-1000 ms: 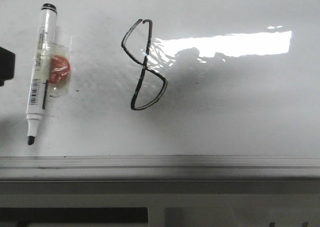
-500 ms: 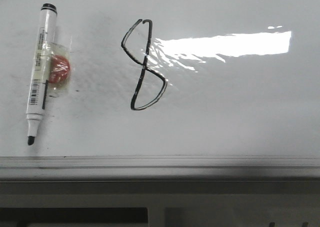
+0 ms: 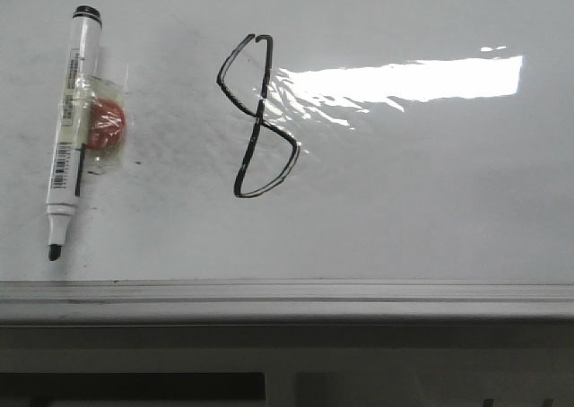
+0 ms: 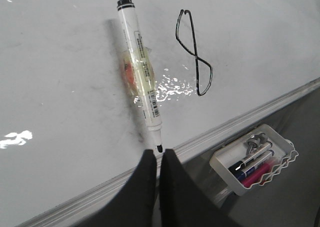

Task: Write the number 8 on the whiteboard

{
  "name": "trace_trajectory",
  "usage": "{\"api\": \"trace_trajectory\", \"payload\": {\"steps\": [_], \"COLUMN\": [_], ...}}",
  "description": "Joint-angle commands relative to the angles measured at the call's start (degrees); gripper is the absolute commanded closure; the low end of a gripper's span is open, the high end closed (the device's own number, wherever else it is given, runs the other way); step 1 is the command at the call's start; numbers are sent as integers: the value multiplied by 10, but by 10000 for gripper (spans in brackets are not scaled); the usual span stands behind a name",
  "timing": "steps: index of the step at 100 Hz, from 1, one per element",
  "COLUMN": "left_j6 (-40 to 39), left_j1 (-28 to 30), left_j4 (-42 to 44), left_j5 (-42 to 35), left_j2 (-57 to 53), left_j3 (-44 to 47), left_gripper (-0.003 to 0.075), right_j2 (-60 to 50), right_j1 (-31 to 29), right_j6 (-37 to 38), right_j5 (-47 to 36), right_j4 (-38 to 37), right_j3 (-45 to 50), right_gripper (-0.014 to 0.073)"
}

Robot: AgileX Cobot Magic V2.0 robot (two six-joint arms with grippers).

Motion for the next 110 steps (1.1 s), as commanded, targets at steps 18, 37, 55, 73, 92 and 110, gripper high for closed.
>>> {"api": "trace_trajectory", "payload": {"steps": [18, 37, 55, 73, 92, 110], "left_j6": [-1, -1, -1, -1, 43, 187], "left_j1": [0, 0, 0, 34, 151, 277], "left_j4": [2, 2, 2, 26, 25, -43], "left_j5": [-40, -40, -40, -40, -121, -144], "left_j2": [6, 6, 6, 6, -19, -70], "left_j3": [-17, -17, -16, -15, 32, 81], "left_gripper": [741, 741, 741, 741, 741, 741], "right_j2": [1, 1, 1, 1, 1, 1], "right_j1": [1, 1, 1, 1, 1, 1], "right_j6": [-1, -1, -1, -1, -1, -1], "right_j5": [-39, -39, -39, -39, -39, -39], "right_j4": [-8, -8, -8, -8, -8, -8], "right_j3": [-14, -14, -14, -14, -14, -14], "right_gripper": [657, 657, 657, 657, 657, 657]}}
